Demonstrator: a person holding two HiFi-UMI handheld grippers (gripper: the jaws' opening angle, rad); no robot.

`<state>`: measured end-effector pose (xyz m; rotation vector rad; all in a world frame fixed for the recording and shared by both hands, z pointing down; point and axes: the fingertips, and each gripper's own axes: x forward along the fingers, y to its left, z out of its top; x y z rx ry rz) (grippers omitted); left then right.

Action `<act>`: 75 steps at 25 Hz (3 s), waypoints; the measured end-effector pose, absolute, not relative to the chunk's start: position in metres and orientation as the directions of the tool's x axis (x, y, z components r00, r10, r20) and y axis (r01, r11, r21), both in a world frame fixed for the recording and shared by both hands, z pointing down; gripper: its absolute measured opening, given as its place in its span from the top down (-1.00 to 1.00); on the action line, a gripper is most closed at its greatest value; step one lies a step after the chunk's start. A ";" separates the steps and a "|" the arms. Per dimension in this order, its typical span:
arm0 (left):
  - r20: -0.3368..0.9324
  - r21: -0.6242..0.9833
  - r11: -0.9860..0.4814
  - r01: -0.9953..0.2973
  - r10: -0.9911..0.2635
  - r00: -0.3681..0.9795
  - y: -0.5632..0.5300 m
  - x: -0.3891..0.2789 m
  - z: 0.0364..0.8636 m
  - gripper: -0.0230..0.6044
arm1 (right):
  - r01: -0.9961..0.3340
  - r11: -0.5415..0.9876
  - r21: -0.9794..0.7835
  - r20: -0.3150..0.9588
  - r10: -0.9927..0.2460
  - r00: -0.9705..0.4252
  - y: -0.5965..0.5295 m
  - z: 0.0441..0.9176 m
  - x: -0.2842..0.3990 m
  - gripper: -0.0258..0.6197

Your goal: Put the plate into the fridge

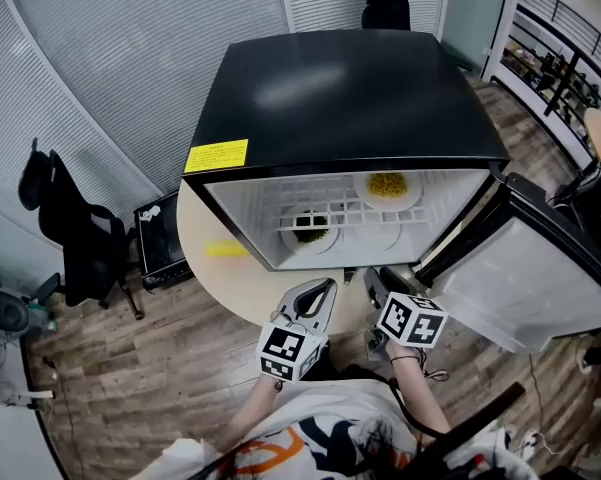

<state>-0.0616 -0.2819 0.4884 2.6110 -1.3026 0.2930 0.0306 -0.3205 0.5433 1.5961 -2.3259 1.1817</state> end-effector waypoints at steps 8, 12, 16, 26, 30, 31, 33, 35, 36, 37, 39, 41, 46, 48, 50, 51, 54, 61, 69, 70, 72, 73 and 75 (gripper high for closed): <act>0.288 0.120 -0.523 -0.844 -0.795 0.534 -0.238 -0.039 0.498 0.88 | -0.801 0.245 -0.547 0.443 -0.727 -0.525 -0.275 0.531 0.042 0.59; 0.311 0.116 -0.500 -0.858 -0.802 0.510 -0.211 -0.030 0.505 0.88 | -0.778 0.281 -0.562 0.430 -0.704 -0.565 -0.254 0.528 0.045 0.65; 0.337 0.105 -0.479 -0.872 -0.807 0.484 -0.190 -0.028 0.511 0.88 | -0.753 0.289 -0.592 0.407 -0.699 -0.588 -0.236 0.521 0.045 0.68; 0.337 0.097 -0.484 -0.870 -0.806 0.486 -0.167 -0.033 0.506 0.88 | -0.736 0.285 -0.613 0.407 -0.685 -0.604 -0.208 0.525 0.035 0.78; 0.330 0.103 -0.514 -0.852 -0.790 0.516 -0.153 -0.037 0.506 0.88 | -0.762 0.232 -0.604 0.422 -0.718 -0.554 -0.201 0.527 0.041 0.79; 0.329 0.101 -0.519 -0.849 -0.788 0.521 -0.149 -0.041 0.505 0.88 | -0.766 0.224 -0.602 0.423 -0.724 -0.545 -0.198 0.527 0.040 0.79; 0.329 0.098 -0.528 -0.844 -0.783 0.528 -0.140 -0.052 0.505 0.88 | -0.775 0.212 -0.596 0.422 -0.738 -0.527 -0.191 0.524 0.035 0.80; 0.325 0.102 -0.536 -0.838 -0.778 0.538 -0.130 -0.064 0.504 0.88 | -0.781 0.196 -0.593 0.423 -0.750 -0.509 -0.181 0.523 0.030 0.80; 0.321 0.104 -0.540 -0.835 -0.776 0.543 -0.125 -0.069 0.503 0.88 | -0.782 0.187 -0.595 0.426 -0.751 -0.504 -0.174 0.525 0.026 0.80; 0.316 0.106 -0.544 -0.832 -0.775 0.547 -0.120 -0.075 0.502 0.88 | -0.783 0.177 -0.597 0.430 -0.753 -0.498 -0.167 0.526 0.023 0.80; 0.306 0.105 -0.552 -0.827 -0.773 0.556 -0.109 -0.087 0.500 0.88 | -0.787 0.160 -0.596 0.431 -0.763 -0.482 -0.154 0.525 0.016 0.81; 0.299 0.104 -0.564 -0.819 -0.768 0.566 -0.096 -0.098 0.497 0.88 | -0.787 0.153 -0.598 0.428 -0.769 -0.475 -0.140 0.524 0.005 0.81; 0.288 0.099 -0.606 -0.790 -0.742 0.605 -0.057 -0.121 0.495 0.88 | -0.789 0.130 -0.601 0.423 -0.785 -0.452 -0.097 0.522 -0.023 0.82; 0.287 0.096 -0.617 -0.781 -0.734 0.616 -0.043 -0.131 0.496 0.88 | -0.789 0.121 -0.602 0.425 -0.788 -0.445 -0.079 0.525 -0.033 0.82; 0.286 0.096 -0.625 -0.775 -0.729 0.623 -0.030 -0.141 0.498 0.88 | -0.783 0.116 -0.612 0.431 -0.781 -0.453 -0.059 0.532 -0.044 0.82; 0.284 0.096 -0.627 -0.773 -0.727 0.626 -0.025 -0.144 0.498 0.88 | -0.780 0.113 -0.615 0.434 -0.778 -0.454 -0.050 0.535 -0.047 0.82; 0.272 0.106 -0.631 -0.769 -0.725 0.632 -0.011 -0.151 0.496 0.88 | -0.792 0.097 -0.603 0.440 -0.788 -0.431 -0.030 0.533 -0.048 0.82; 0.262 0.128 -0.635 -0.762 -0.719 0.644 0.013 -0.148 0.495 0.88 | -0.820 0.118 -0.560 0.448 -0.790 -0.420 0.000 0.528 -0.044 0.82; 0.256 0.140 -0.616 -0.775 -0.734 0.630 0.030 -0.124 0.490 0.88 | -0.843 0.211 -0.494 0.435 -0.780 -0.450 0.020 0.515 -0.032 0.83; 0.256 0.143 -0.614 -0.777 -0.735 0.628 0.032 -0.120 0.489 0.88 | -0.846 0.235 -0.479 0.433 -0.775 -0.461 0.023 0.513 -0.031 0.83; 0.256 0.146 -0.609 -0.779 -0.737 0.625 0.037 -0.109 0.488 0.88 | -0.849 0.274 -0.452 0.430 -0.767 -0.477 0.030 0.510 -0.027 0.83; 0.258 0.146 -0.609 -0.780 -0.738 0.624 0.041 -0.103 0.488 0.88 | -0.849 0.287 -0.445 0.428 -0.764 -0.482 0.033 0.509 -0.023 0.83; 0.263 0.143 -0.611 -0.779 -0.735 0.625 0.047 -0.090 0.488 0.88 | -0.846 0.303 -0.440 0.423 -0.761 -0.492 0.039 0.506 -0.015 0.83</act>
